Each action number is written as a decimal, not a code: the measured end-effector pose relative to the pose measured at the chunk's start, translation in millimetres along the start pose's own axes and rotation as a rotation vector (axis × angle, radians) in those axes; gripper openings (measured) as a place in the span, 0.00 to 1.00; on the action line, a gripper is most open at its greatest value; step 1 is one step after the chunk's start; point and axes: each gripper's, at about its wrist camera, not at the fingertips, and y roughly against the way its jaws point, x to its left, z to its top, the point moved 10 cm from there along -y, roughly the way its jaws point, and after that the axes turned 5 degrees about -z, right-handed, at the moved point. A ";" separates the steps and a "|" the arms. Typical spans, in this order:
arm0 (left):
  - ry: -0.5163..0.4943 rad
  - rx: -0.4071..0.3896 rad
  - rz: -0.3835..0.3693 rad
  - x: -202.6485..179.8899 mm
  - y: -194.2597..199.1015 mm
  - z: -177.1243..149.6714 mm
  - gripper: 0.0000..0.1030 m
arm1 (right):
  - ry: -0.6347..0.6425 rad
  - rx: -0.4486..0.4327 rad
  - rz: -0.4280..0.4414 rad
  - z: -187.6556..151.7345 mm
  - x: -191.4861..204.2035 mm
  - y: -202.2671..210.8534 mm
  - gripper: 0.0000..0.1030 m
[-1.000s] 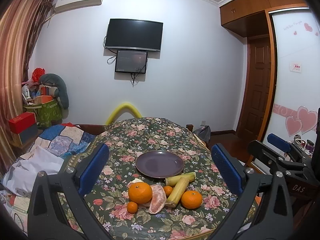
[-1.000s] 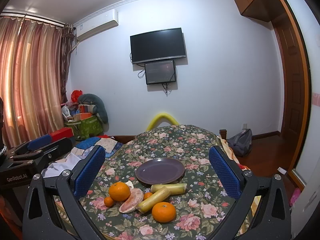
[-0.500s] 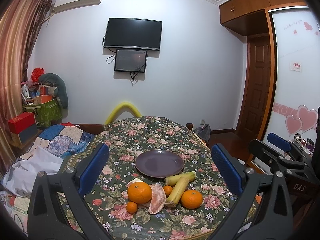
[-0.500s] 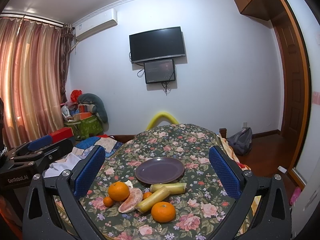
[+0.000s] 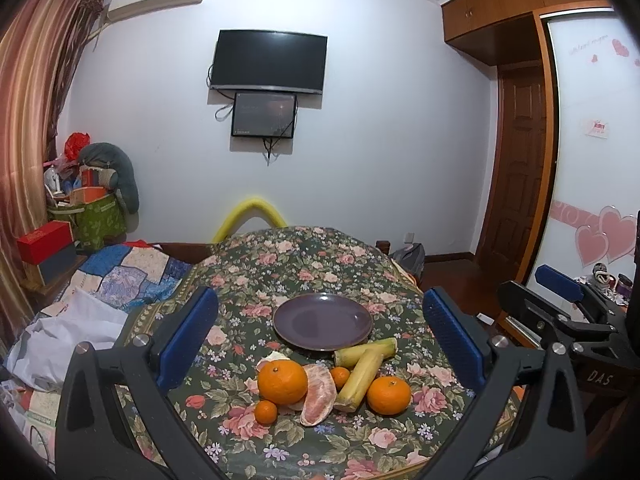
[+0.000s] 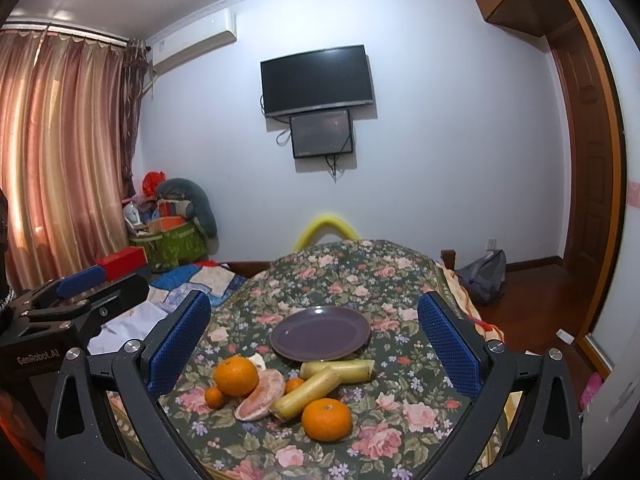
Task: Organize fruits
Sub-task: 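Grasp a large orange with the left tool while the right tool grasps another orange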
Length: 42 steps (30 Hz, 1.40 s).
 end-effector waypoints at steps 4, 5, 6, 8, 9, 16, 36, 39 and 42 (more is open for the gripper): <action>0.004 0.025 0.011 5.5 -8.2 -7.5 1.00 | 0.015 0.045 -0.012 -9.9 -3.9 -11.7 1.00; 0.003 0.038 0.009 6.7 -11.8 -10.9 1.00 | 0.026 0.061 -0.022 -13.7 -5.2 -16.3 1.00; 0.004 0.047 0.008 7.3 -14.7 -13.1 1.00 | 0.036 0.079 -0.030 -18.4 -7.2 -21.4 1.00; 0.002 0.071 0.010 9.0 -21.7 -19.1 0.89 | 0.041 0.120 -0.031 -29.8 -11.0 -31.4 1.00; -0.002 0.091 0.010 10.1 -26.3 -23.8 0.84 | 0.039 0.137 -0.027 -33.9 -12.3 -35.1 1.00; 0.019 0.231 -0.022 16.5 -60.4 -60.9 0.62 | 0.017 0.305 0.020 -76.9 -18.8 -67.6 0.74; 0.098 0.489 0.007 45.6 -121.6 -148.2 0.60 | 0.007 0.594 0.100 -177.6 -2.7 -123.7 0.71; 0.101 0.507 0.012 49.6 -128.9 -155.6 0.60 | 0.027 0.613 0.087 -188.2 -2.0 -129.7 0.73; 0.104 0.519 0.013 53.2 -135.8 -160.8 0.60 | 0.016 0.644 0.086 -198.6 -4.6 -135.6 0.73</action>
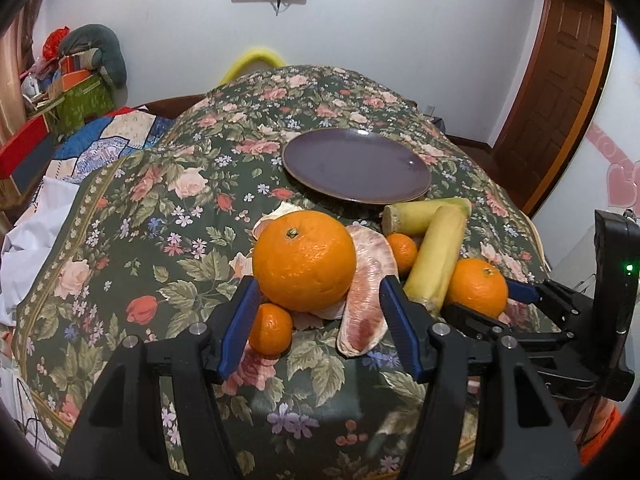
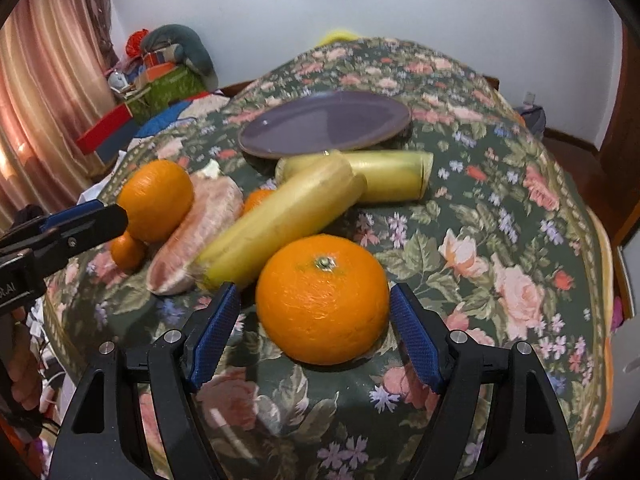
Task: Organize fruits
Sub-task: 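Grasp a large orange with the left tool while the right tool grasps another orange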
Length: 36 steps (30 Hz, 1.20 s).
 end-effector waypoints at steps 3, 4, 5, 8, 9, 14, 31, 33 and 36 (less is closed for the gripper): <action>0.006 0.010 0.002 3.5 -9.2 0.8 0.63 | -0.018 0.005 0.013 -2.1 -2.0 -2.8 0.71; 0.007 0.012 0.006 4.5 -11.6 1.1 0.64 | -0.017 -0.001 0.013 -1.1 -2.3 -1.7 0.70; 0.007 0.014 0.010 5.6 -14.2 1.5 0.64 | -0.014 -0.010 0.011 0.5 -2.5 0.6 0.63; 0.005 0.024 0.022 7.9 -23.3 1.9 0.66 | -0.011 -0.010 0.030 3.4 -2.2 2.8 0.60; 0.003 0.023 0.029 8.8 -26.0 2.7 0.67 | -0.006 -0.013 0.028 3.4 -2.4 3.1 0.60; -0.002 0.019 0.057 12.8 -35.4 6.5 0.68 | 0.001 -0.019 0.022 4.9 -3.2 3.6 0.60; 0.021 0.038 0.030 8.8 -43.4 8.8 0.66 | -0.043 -0.070 -0.010 18.9 -22.4 22.6 0.60; 0.008 0.024 0.030 4.2 -36.9 12.3 0.66 | -0.038 -0.089 -0.013 24.8 -21.3 28.2 0.60; -0.002 -0.004 0.021 -1.7 -26.1 19.9 0.66 | -0.035 -0.120 -0.014 35.9 -19.6 37.2 0.60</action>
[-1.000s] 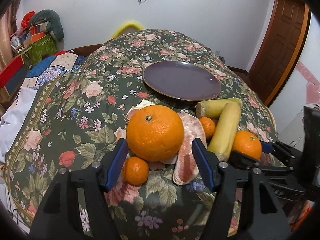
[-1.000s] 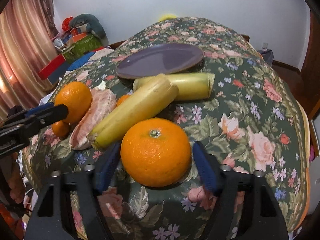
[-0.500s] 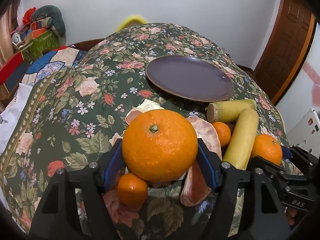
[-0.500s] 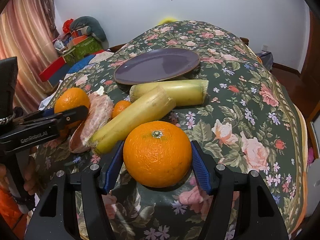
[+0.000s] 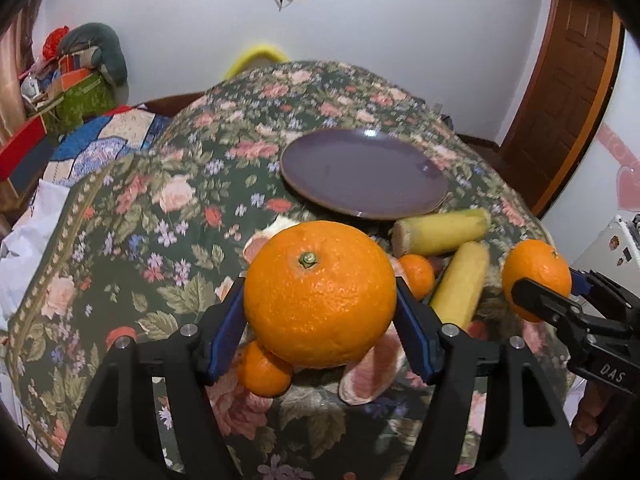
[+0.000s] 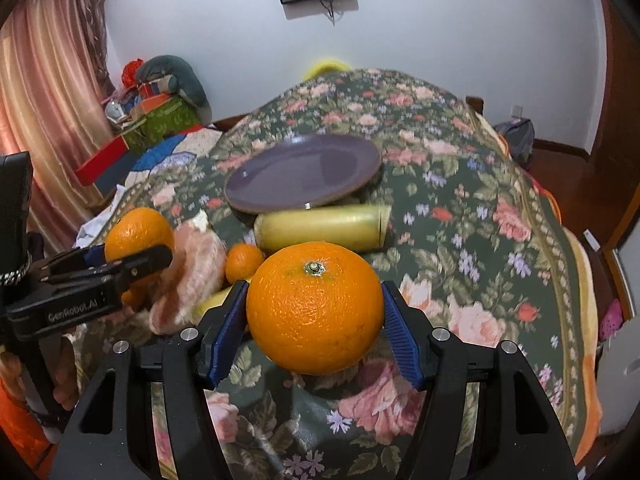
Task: Organize fruits
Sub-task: 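Carry both oranges onto the purple plate and open both tools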
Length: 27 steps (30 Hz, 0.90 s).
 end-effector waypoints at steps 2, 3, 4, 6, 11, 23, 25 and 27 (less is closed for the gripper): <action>-0.005 -0.021 -0.004 -3.0 7.1 7.3 0.66 | -0.007 -0.022 0.003 8.5 0.4 5.0 0.60; -0.008 -0.033 -0.005 -4.3 10.8 11.6 0.66 | -0.010 -0.031 0.005 12.1 0.8 6.8 0.60; -0.009 -0.042 -0.007 -5.3 13.6 15.9 0.66 | -0.012 -0.044 0.007 16.9 1.7 9.5 0.60; -0.011 -0.058 -0.009 -6.9 18.0 24.2 0.66 | -0.008 -0.067 0.002 24.9 3.1 13.8 0.60; -0.023 -0.097 -0.013 -11.2 28.0 43.8 0.66 | 0.012 -0.127 -0.011 48.3 2.7 21.9 0.60; -0.043 -0.167 -0.033 -16.6 32.3 92.4 0.66 | 0.073 -0.222 -0.064 97.7 -2.9 17.5 0.60; -0.043 -0.173 -0.035 -15.8 28.7 100.1 0.66 | 0.079 -0.224 -0.072 103.6 -4.3 13.3 0.60; -0.041 -0.172 -0.035 -14.1 23.7 105.5 0.66 | 0.086 -0.222 -0.080 109.2 -6.8 7.8 0.60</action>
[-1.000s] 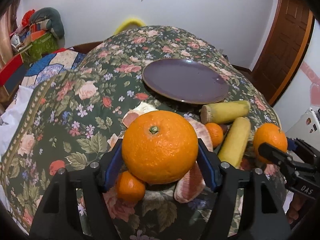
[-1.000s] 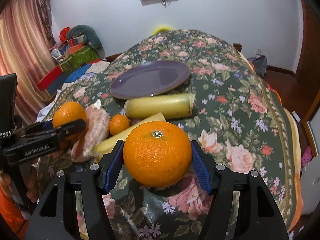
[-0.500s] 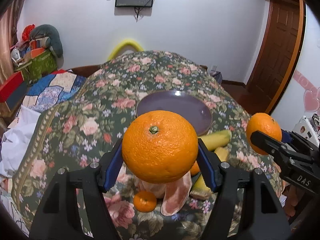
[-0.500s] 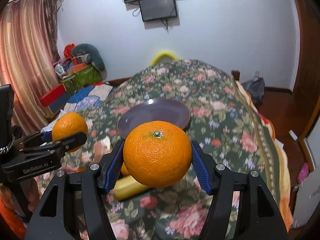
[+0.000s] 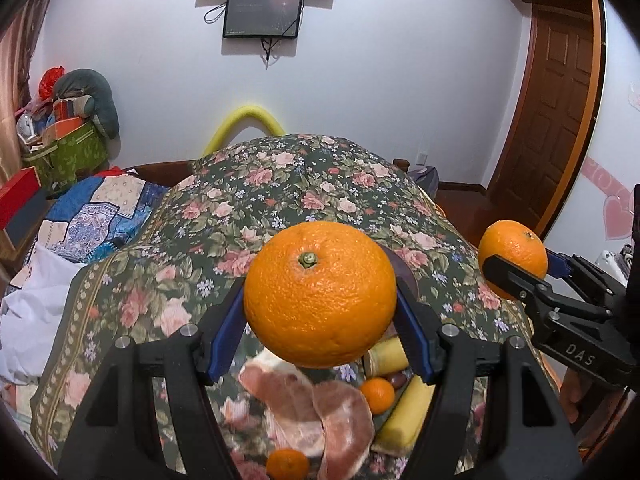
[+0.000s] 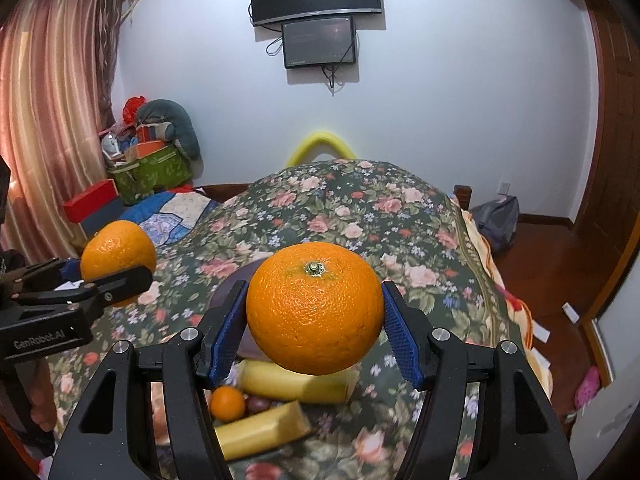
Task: Organize fruits
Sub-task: 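Carry both oranges onto the purple plate and open both tools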
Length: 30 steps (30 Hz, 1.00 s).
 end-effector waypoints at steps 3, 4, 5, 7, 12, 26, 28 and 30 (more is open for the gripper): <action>0.006 0.011 0.007 4.7 -12.2 5.7 0.66 | 0.004 -0.001 -0.004 3.4 -1.7 -8.2 0.60; 0.009 0.014 0.007 5.9 -15.4 7.0 0.66 | 0.006 -0.001 -0.005 4.4 -2.0 -10.6 0.60; 0.014 0.019 0.004 7.6 -20.6 9.1 0.66 | 0.009 0.000 -0.006 5.2 -1.0 -13.7 0.60; 0.018 0.029 0.005 10.1 -29.3 11.4 0.66 | 0.016 0.002 -0.008 6.5 -0.6 -20.2 0.60; 0.022 0.065 0.016 18.5 -54.7 14.4 0.66 | 0.032 0.025 -0.007 7.6 -1.4 -42.4 0.60; 0.065 0.224 0.002 38.5 -126.9 2.4 0.66 | 0.050 0.183 0.024 -9.1 -6.8 -110.9 0.60; 0.065 0.249 0.000 39.2 -136.2 0.0 0.66 | 0.059 0.207 0.027 -12.2 -6.8 -119.1 0.60; 0.062 0.279 -0.003 39.8 -145.5 -2.9 0.66 | 0.066 0.233 0.033 -15.6 -6.0 -127.9 0.60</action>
